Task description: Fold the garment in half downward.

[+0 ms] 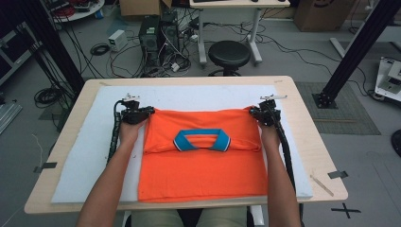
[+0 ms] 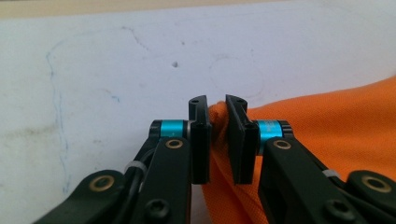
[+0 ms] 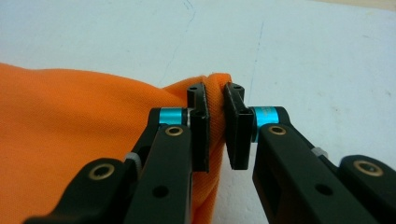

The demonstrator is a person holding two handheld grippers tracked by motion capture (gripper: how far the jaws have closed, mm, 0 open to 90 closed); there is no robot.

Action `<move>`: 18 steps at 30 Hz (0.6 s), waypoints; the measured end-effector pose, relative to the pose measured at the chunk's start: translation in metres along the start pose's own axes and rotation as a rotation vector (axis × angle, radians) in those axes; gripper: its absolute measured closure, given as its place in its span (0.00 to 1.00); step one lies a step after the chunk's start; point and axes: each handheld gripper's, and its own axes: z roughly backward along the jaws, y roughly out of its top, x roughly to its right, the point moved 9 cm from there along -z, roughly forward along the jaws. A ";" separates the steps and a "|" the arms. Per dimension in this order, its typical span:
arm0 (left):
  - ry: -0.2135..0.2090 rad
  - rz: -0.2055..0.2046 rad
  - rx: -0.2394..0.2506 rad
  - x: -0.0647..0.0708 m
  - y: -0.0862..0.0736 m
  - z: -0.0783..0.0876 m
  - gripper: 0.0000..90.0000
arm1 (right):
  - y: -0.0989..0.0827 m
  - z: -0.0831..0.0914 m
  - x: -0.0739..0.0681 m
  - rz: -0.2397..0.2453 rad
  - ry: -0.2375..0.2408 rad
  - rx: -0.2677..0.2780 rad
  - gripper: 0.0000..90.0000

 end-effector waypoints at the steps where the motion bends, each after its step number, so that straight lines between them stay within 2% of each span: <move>1: -0.001 0.003 0.007 0.001 0.001 0.001 0.77 | -0.002 0.000 -0.001 -0.002 -0.001 -0.008 0.89; 2: -0.005 0.008 0.018 0.002 0.002 0.003 0.77 | -0.002 0.000 -0.001 -0.002 -0.001 -0.008 0.89; 3: -0.024 0.016 0.017 0.007 0.004 0.007 0.58 | -0.001 0.002 -0.002 -0.006 0.004 -0.002 0.79; 4: -0.024 0.016 0.017 0.007 0.004 0.007 0.54 | -0.001 0.002 -0.002 -0.006 0.004 -0.002 0.79; 5: -0.031 0.000 0.021 0.010 0.005 0.009 0.54 | 0.001 0.006 -0.005 -0.017 0.018 0.013 0.71; 6: -0.044 -0.023 0.028 0.014 0.006 0.012 0.54 | 0.001 0.006 -0.005 -0.017 0.018 0.013 0.71; 7: -0.063 -0.034 0.035 0.019 0.006 0.015 0.53 | 0.002 0.012 -0.009 -0.018 0.034 0.024 0.65; 8: -0.080 -0.042 0.041 0.023 0.005 0.018 0.53 | 0.002 0.012 -0.009 -0.018 0.034 0.024 0.65; 9: -0.100 -0.047 0.047 0.028 0.004 0.021 0.52 | 0.001 0.018 -0.016 0.000 0.049 0.022 0.60; 10: -0.112 -0.057 0.047 0.032 0.003 0.024 0.52 | 0.001 0.018 -0.016 0.000 0.049 0.022 0.60; 12: -0.138 -0.078 0.042 0.040 -0.002 0.028 0.52 | -0.002 0.022 -0.024 0.005 0.084 0.019 0.57; 13: -0.151 -0.105 0.032 0.046 -0.008 0.030 0.52 | -0.006 0.026 -0.033 0.004 0.134 0.004 0.53; 14: -0.151 -0.105 0.032 0.046 -0.008 0.030 0.51 | -0.006 0.026 -0.033 0.004 0.134 0.004 0.53; 15: -0.177 -0.111 0.031 0.055 -0.011 0.032 0.51 | -0.012 0.028 -0.040 0.017 0.152 -0.014 0.52; 16: -0.177 -0.111 0.031 0.055 -0.011 0.032 0.50 | -0.012 0.028 -0.040 0.017 0.152 -0.014 0.52; 18: -0.209 -0.120 0.032 0.064 -0.014 0.034 0.49 | -0.017 0.031 -0.046 0.054 0.148 -0.027 0.50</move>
